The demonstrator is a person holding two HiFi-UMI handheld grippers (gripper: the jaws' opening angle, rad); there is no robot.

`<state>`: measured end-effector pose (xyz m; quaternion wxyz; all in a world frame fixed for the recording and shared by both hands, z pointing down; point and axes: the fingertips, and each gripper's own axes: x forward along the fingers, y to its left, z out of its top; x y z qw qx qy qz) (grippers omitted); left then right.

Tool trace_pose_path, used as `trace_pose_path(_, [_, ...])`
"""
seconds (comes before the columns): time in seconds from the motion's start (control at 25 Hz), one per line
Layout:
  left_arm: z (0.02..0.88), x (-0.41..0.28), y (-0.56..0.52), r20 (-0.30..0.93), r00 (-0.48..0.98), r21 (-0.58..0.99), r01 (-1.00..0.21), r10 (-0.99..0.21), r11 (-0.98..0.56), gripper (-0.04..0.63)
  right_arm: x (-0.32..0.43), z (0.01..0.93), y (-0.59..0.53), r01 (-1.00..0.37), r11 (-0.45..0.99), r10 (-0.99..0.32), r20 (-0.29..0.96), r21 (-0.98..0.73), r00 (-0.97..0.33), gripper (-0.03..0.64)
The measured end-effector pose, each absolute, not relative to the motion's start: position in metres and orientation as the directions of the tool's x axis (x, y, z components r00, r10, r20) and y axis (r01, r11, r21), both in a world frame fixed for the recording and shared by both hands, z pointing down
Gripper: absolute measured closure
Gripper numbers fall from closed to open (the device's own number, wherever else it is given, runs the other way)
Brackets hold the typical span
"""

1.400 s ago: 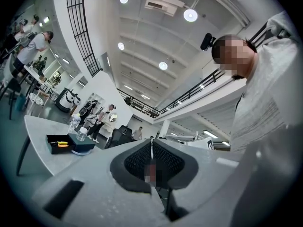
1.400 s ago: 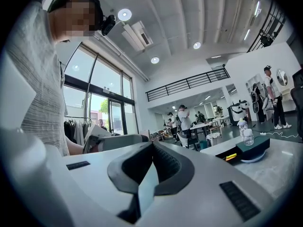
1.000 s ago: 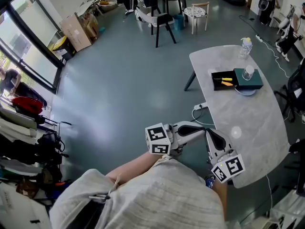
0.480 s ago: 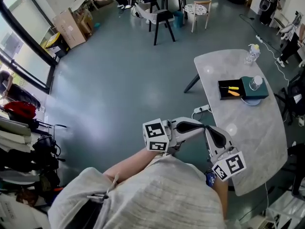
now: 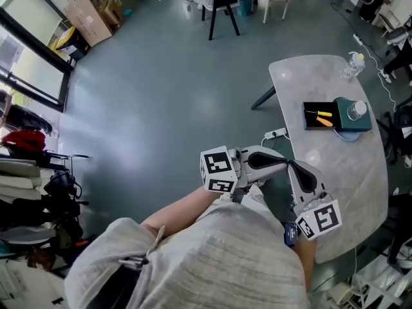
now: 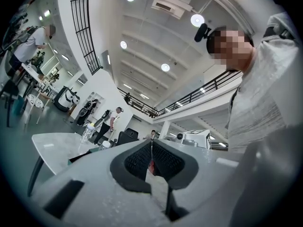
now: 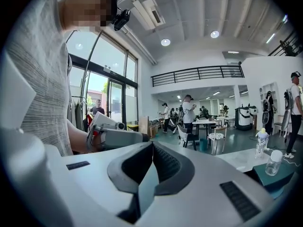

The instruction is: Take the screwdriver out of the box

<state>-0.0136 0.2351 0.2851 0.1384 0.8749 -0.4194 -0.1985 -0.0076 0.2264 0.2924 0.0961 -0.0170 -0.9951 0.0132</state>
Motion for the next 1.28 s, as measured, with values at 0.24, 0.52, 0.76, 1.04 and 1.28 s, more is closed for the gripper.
trace_pose_path(0.24, [0.287,-0.041,0.180,-0.194,0.580,0.396,-0.692,-0.791,-0.604,0.572,-0.036,0.295,0.172,0.052,0.998,0.059,0.174,-0.045,-0.983,0.606])
trace_pose_path(0.52, [0.287,-0.056,0.100,-0.149,0.618,0.385,-0.683,-0.772,-0.621,0.572,-0.051,0.296,0.092,0.038,0.998,0.046,0.145,-0.059,-0.988,0.606])
trace_pose_path(0.76, [0.294,-0.046,0.039,-0.110,0.640,0.385,-0.678,-0.760,-0.626,0.572,-0.041,0.303,0.032,0.024,0.996,0.036,0.144,-0.086,-0.989,0.606])
trace_pose_path(1.04, [0.315,-0.043,0.001,-0.055,0.663,0.392,-0.673,-0.746,-0.627,0.572,-0.039,0.323,-0.004,0.019,0.996,0.034,0.178,-0.086,-0.983,0.606])
trace_pose_path(1.28, [0.329,-0.044,-0.026,-0.047,0.700,0.412,-0.636,-0.712,-0.652,0.572,-0.041,0.337,-0.031,-0.002,0.998,0.012,0.234,-0.058,-0.972,0.606])
